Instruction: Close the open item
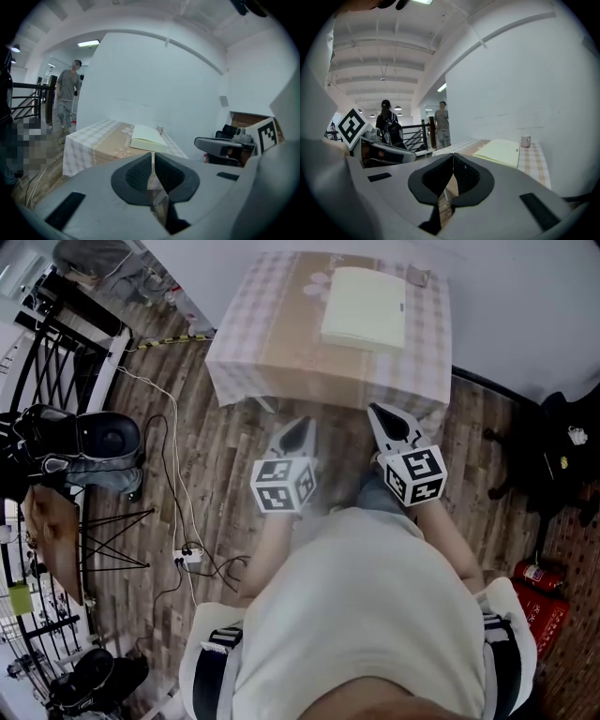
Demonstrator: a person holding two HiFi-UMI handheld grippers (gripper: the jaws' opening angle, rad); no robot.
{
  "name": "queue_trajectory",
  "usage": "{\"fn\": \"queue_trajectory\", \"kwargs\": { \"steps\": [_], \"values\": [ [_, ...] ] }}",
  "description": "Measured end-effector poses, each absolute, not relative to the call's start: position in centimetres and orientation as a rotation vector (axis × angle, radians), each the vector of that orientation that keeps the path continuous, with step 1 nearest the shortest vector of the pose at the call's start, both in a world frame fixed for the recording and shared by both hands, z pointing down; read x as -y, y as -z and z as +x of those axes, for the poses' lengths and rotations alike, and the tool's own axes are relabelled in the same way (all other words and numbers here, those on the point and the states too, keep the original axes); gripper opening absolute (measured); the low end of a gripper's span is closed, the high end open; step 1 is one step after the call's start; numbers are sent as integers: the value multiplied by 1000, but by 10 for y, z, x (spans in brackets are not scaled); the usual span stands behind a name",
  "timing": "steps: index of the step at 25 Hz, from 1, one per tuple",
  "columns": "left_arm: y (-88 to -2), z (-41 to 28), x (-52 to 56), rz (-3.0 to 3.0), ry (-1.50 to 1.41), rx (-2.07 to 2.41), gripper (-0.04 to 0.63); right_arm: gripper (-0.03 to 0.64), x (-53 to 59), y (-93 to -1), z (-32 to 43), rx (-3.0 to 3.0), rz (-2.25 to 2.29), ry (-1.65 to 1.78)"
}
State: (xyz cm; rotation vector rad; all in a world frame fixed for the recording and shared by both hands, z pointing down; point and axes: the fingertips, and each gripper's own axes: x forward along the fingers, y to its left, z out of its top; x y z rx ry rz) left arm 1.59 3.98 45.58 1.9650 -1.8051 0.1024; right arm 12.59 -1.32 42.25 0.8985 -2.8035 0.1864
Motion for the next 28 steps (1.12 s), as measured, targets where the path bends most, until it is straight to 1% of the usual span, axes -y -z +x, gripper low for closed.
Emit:
{"fn": "queue_trajectory", "kwargs": {
  "steps": [28],
  "values": [
    [-452, 20, -42, 1990, -97, 1787, 17, -1, 10, -414, 130, 2823, 903, -144]
  ]
}}
